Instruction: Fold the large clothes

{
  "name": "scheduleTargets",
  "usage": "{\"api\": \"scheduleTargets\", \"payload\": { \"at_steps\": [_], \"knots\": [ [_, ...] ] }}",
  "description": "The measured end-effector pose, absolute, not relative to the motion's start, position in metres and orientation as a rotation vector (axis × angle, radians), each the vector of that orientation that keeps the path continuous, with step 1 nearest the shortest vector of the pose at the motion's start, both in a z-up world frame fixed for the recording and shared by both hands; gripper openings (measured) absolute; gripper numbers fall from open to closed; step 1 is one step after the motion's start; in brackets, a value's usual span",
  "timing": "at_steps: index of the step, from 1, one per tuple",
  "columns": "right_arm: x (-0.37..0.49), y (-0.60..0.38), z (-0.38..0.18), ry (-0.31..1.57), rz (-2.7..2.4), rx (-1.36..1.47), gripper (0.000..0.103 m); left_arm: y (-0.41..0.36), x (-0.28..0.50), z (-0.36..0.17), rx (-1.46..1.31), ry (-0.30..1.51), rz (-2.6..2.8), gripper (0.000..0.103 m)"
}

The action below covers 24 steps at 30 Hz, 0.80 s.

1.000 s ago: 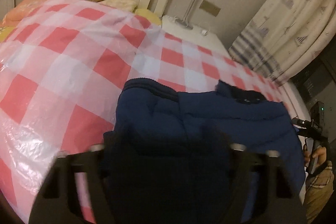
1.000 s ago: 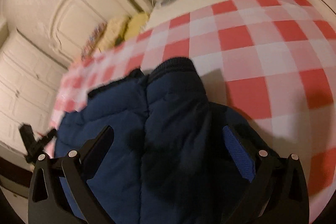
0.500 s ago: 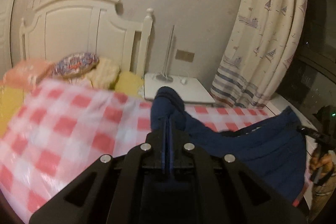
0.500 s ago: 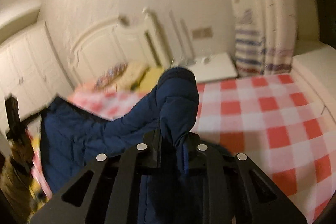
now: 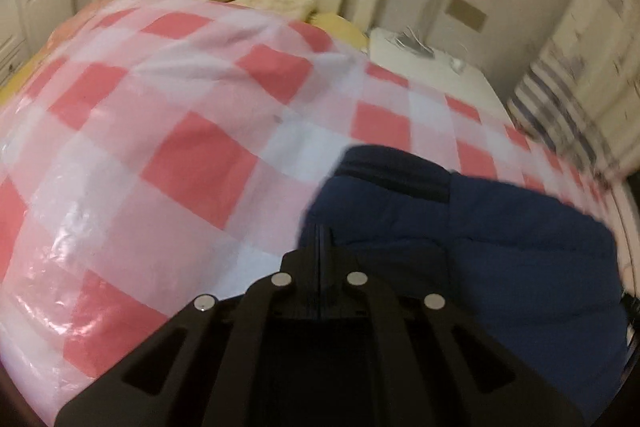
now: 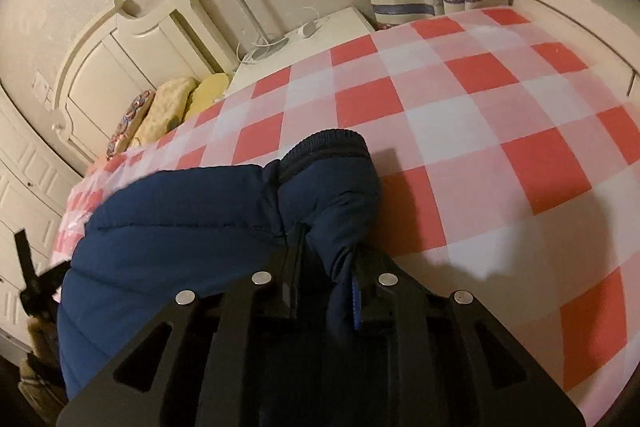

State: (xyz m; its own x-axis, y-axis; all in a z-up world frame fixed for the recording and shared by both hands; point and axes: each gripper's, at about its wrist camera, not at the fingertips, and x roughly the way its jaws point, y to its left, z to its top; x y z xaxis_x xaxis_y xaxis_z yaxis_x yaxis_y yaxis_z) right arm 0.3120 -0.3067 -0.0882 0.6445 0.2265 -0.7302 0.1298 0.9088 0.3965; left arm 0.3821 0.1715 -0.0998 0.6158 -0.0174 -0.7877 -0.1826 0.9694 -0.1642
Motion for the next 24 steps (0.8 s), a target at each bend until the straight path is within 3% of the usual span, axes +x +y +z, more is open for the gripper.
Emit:
{"api": "scheduleTargets", "payload": {
  "at_steps": [4, 7, 8, 9, 11, 14, 19, 24],
  "knots": [
    [0.311, -0.306, -0.089, 0.889, 0.062, 0.445, 0.022, 0.187, 0.376, -0.103, -0.312, 0.91, 0.131, 0.003],
    [0.305, -0.316, -0.084, 0.922, 0.112, 0.524, 0.029, 0.204, 0.356, -0.083, -0.417, 0.851, 0.092, 0.049],
    [0.295, -0.325, -0.077, 0.927, 0.153, 0.579, 0.036, 0.214, 0.343, -0.071, -0.462, 0.822, 0.036, 0.07],
    [0.287, -0.33, -0.071, 0.919, 0.18, 0.596, 0.057, 0.219, 0.332, -0.062, -0.477, 0.802, -0.01, 0.079],
    [0.258, -0.343, -0.053, 0.869, 0.224, 0.58, 0.099, 0.225, 0.304, -0.042, -0.429, 0.779, -0.093, 0.085],
    [0.202, -0.357, -0.039, 0.802, 0.271, 0.491, 0.099, 0.229, 0.244, -0.03, -0.299, 0.755, -0.143, 0.095],
    [0.128, -0.362, -0.069, 0.83, 0.309, 0.497, 0.099, 0.227, 0.17, -0.065, -0.318, 0.832, -0.219, 0.095],
    [0.101, -0.346, -0.104, 0.875, 0.357, 0.552, 0.099, 0.207, 0.153, -0.108, -0.373, 0.871, -0.258, 0.096]
  ]
}}
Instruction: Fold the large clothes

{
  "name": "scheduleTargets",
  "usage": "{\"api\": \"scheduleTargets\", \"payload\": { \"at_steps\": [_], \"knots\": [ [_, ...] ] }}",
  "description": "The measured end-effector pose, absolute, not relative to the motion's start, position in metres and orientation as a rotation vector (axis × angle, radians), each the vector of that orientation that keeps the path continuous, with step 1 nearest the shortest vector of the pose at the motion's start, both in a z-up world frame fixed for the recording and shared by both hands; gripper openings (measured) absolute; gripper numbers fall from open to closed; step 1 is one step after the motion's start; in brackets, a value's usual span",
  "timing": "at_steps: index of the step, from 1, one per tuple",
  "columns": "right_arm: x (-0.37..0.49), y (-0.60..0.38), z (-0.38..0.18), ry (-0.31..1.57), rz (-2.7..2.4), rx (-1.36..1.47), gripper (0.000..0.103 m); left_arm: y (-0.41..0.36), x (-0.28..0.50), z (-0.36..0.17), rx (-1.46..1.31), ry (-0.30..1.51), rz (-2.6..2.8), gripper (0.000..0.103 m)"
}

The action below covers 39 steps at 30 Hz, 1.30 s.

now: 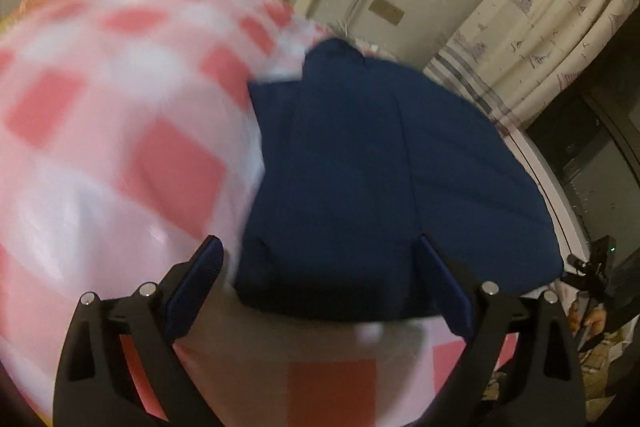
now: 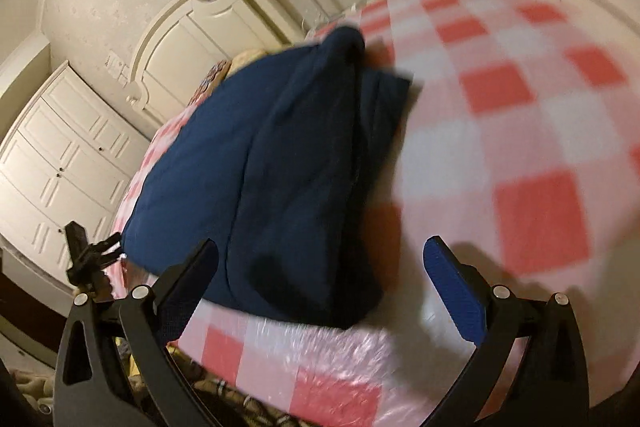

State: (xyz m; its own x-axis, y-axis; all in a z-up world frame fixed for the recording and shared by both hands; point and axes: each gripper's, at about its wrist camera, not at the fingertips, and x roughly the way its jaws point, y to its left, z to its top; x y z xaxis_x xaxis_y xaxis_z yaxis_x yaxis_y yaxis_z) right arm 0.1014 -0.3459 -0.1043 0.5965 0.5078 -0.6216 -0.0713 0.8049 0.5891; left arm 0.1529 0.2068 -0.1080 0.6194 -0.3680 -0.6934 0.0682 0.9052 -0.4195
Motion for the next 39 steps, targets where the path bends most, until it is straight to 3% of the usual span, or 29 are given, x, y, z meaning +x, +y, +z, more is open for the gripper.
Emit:
{"api": "scheduleTargets", "payload": {
  "at_steps": [2, 3, 4, 5, 6, 7, 9, 12, 25, 27, 29, 31, 32, 33, 39],
  "knots": [
    [0.098, -0.336, -0.105, 0.848, 0.352, 0.523, 0.097, 0.197, 0.152, -0.114, -0.366, 0.852, -0.236, 0.096],
    [0.1, -0.329, -0.107, 0.858, 0.385, 0.518, 0.085, 0.192, 0.152, -0.114, -0.359, 0.844, -0.232, 0.094],
    [0.101, -0.324, -0.107, 0.859, 0.389, 0.524, 0.084, 0.19, 0.153, -0.114, -0.364, 0.842, -0.226, 0.091],
    [0.099, -0.322, -0.106, 0.85, 0.369, 0.511, 0.08, 0.189, 0.151, -0.114, -0.375, 0.84, -0.224, 0.081],
    [0.097, -0.317, -0.103, 0.834, 0.366, 0.486, 0.066, 0.187, 0.148, -0.113, -0.383, 0.838, -0.234, 0.066],
    [0.093, -0.314, -0.099, 0.807, 0.367, 0.464, 0.061, 0.185, 0.144, -0.112, -0.378, 0.823, -0.238, 0.057],
    [0.079, -0.311, -0.087, 0.746, 0.321, 0.423, 0.038, 0.18, 0.134, -0.109, -0.342, 0.79, -0.226, 0.04],
    [0.061, -0.309, -0.079, 0.709, 0.3, 0.389, 0.032, 0.17, 0.117, -0.105, -0.312, 0.767, -0.222, 0.035],
    [-0.032, -0.334, -0.084, 0.74, 0.279, 0.377, 0.033, 0.155, 0.016, -0.114, -0.309, 0.783, -0.324, 0.041],
    [-0.035, -0.335, -0.084, 0.756, 0.27, 0.363, 0.039, 0.163, 0.013, -0.115, -0.321, 0.785, -0.317, 0.06],
    [-0.037, -0.339, -0.076, 0.773, 0.225, 0.326, 0.048, 0.178, 0.011, -0.101, -0.341, 0.753, -0.258, 0.069],
    [-0.043, -0.345, -0.055, 0.723, 0.15, 0.277, 0.063, 0.187, 0.006, -0.073, -0.294, 0.655, -0.154, 0.084],
    [-0.046, -0.349, -0.037, 0.67, 0.11, 0.251, 0.081, 0.187, 0.004, -0.052, -0.25, 0.576, -0.11, 0.093],
    [-0.045, -0.352, -0.02, 0.617, 0.093, 0.237, 0.087, 0.183, 0.004, -0.034, -0.215, 0.519, -0.095, 0.097],
    [0.02, -0.31, 0.065, 0.45, 0.177, 0.177, 0.087, 0.077, 0.058, 0.054, 0.124, 0.389, -0.065, 0.1]
  ]
}}
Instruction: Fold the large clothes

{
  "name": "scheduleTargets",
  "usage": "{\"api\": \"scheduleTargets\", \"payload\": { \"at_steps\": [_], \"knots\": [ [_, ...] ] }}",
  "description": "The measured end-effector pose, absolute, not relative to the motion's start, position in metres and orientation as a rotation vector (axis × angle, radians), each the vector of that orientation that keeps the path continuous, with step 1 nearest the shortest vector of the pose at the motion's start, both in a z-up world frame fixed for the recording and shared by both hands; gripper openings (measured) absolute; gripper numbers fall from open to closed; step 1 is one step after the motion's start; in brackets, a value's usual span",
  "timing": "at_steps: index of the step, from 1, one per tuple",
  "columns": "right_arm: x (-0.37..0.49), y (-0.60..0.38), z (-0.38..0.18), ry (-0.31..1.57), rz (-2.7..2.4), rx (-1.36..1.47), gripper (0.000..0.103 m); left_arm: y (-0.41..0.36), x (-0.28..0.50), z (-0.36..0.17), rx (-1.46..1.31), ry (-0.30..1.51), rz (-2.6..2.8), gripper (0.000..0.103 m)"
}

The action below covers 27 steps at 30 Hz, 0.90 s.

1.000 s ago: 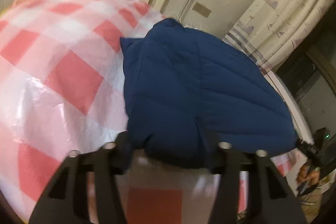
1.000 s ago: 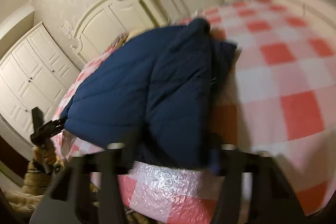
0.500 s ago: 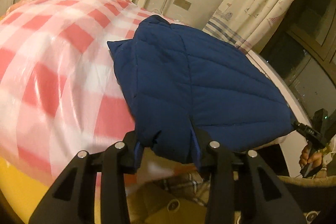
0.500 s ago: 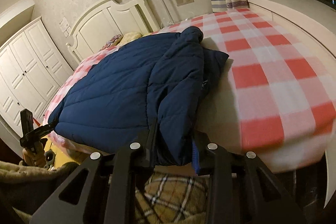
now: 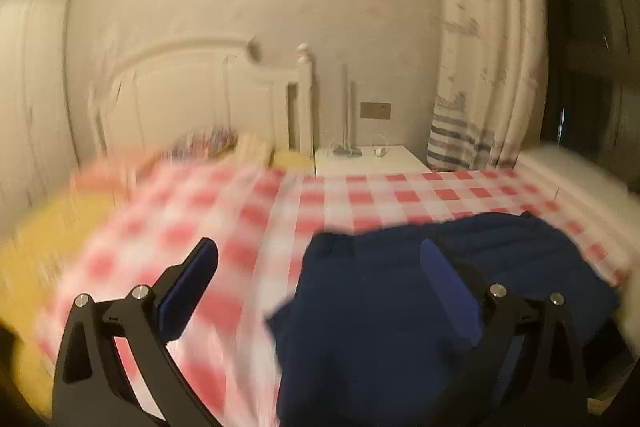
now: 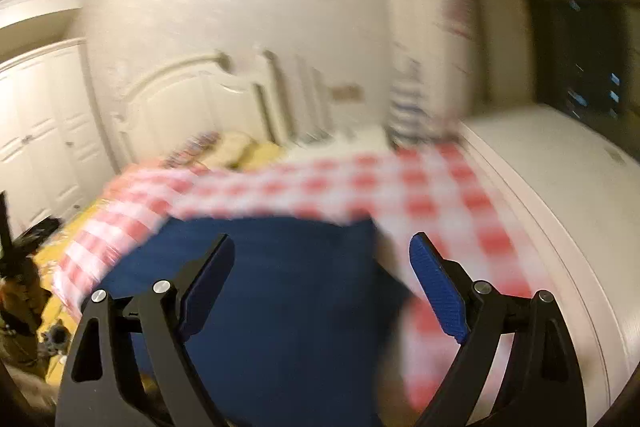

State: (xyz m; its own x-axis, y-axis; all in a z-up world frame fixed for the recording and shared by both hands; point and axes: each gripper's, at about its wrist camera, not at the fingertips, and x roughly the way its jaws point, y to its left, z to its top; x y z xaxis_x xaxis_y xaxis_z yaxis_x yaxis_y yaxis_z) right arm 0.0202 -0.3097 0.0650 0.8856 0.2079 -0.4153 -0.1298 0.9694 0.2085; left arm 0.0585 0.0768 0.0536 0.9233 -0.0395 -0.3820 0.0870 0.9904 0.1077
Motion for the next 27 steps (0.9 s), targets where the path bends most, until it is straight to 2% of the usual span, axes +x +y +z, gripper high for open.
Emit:
{"api": "scheduleTargets", "payload": {
  "at_steps": [2, 5, 6, 7, 9, 12, 17, 20, 27],
  "knots": [
    [0.051, -0.276, 0.078, 0.448, 0.181, 0.092, 0.087, 0.045, 0.085, 0.061, 0.179, 0.403, -0.087, 0.1],
    [0.107, -0.22, 0.07, 0.554, 0.162, -0.066, 0.086, 0.005, 0.154, 0.045, 0.164, 0.599, -0.136, 0.1],
    [0.127, -0.203, 0.06, 0.601, 0.173, -0.101, 0.077, -0.002, 0.169, 0.036, 0.172, 0.64, -0.134, 0.1],
    [0.147, -0.19, 0.048, 0.648, 0.192, -0.124, 0.074, -0.011, 0.191, 0.022, 0.191, 0.697, -0.116, 0.1],
    [0.174, -0.172, 0.025, 0.736, 0.221, -0.126, 0.061, -0.022, 0.221, -0.002, 0.213, 0.788, -0.107, 0.094],
    [0.203, -0.157, 0.0, 0.822, 0.24, -0.114, 0.051, -0.031, 0.25, -0.035, 0.233, 0.898, -0.121, 0.086],
    [0.236, -0.132, -0.035, 0.902, 0.216, -0.216, 0.05, -0.033, 0.281, -0.072, 0.275, 0.942, -0.072, 0.086],
    [0.254, -0.135, -0.073, 0.969, 0.221, -0.227, 0.052, -0.02, 0.304, -0.103, 0.195, 0.985, -0.078, 0.095],
    [0.25, -0.133, -0.079, 0.92, 0.208, -0.245, 0.053, -0.014, 0.303, -0.114, 0.14, 0.95, -0.075, 0.101]
  ]
}}
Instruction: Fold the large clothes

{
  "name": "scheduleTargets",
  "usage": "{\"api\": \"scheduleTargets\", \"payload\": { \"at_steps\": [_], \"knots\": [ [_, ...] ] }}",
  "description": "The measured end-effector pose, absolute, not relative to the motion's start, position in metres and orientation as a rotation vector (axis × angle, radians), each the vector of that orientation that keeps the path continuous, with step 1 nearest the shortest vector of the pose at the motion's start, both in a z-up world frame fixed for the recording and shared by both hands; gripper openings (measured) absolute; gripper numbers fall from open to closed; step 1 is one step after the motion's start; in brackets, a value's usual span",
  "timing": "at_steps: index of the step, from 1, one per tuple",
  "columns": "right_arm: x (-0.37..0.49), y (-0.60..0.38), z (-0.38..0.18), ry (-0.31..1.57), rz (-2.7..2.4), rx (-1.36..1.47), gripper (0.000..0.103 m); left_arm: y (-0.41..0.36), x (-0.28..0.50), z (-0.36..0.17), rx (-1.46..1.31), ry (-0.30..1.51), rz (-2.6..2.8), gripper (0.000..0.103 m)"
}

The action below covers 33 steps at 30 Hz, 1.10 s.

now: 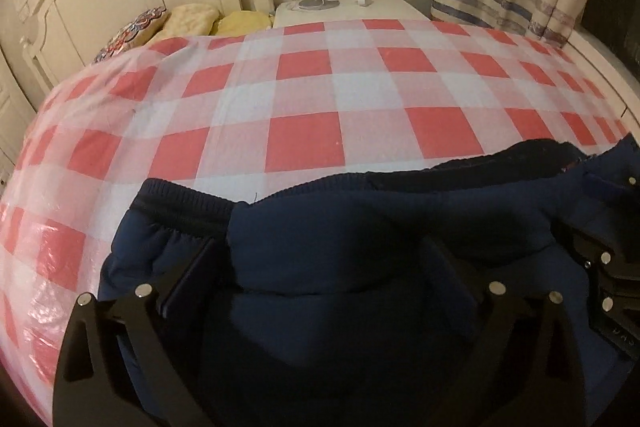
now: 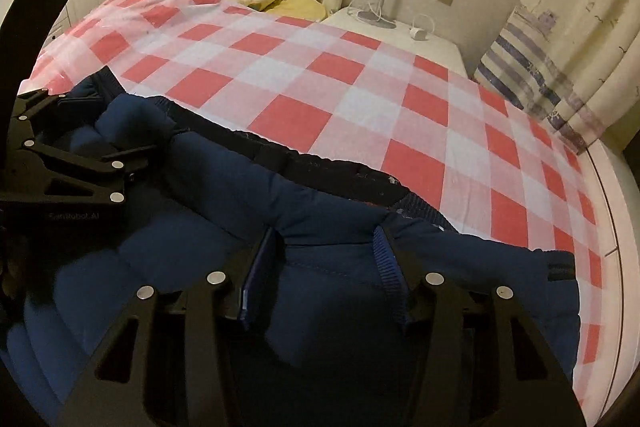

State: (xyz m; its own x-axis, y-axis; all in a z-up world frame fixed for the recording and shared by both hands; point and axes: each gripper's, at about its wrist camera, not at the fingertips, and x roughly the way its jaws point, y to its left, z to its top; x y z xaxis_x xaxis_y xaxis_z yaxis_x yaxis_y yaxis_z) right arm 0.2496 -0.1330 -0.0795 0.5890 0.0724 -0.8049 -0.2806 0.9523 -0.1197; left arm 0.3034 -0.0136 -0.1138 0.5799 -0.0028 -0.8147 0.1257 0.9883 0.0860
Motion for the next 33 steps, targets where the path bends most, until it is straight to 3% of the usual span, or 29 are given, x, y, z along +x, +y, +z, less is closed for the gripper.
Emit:
{"api": "scheduleTargets", "payload": {
  "at_steps": [8, 16, 22, 26, 30, 33],
  "knots": [
    [0.249, -0.136, -0.078, 0.91, 0.223, -0.219, 0.055, -0.011, 0.302, -0.116, 0.115, 0.93, -0.083, 0.101],
    [0.238, -0.209, -0.035, 0.858, 0.114, -0.069, 0.054, -0.01, 0.302, -0.116, 0.101, 0.925, -0.089, 0.101],
    [0.251, -0.286, -0.092, 0.965, 0.109, 0.227, 0.056, -0.009, 0.302, -0.115, 0.091, 0.925, -0.094, 0.101],
    [0.249, -0.276, -0.092, 0.958, 0.094, 0.159, 0.057, -0.008, 0.306, -0.106, 0.096, 0.974, -0.105, 0.101],
    [0.245, -0.281, -0.094, 0.94, 0.11, 0.192, 0.057, 0.022, 0.302, -0.07, 0.081, 0.86, 0.006, 0.1],
    [0.246, -0.285, -0.095, 0.933, 0.118, 0.205, 0.058, 0.046, 0.314, -0.096, 0.077, 0.954, 0.068, 0.097]
  ]
}}
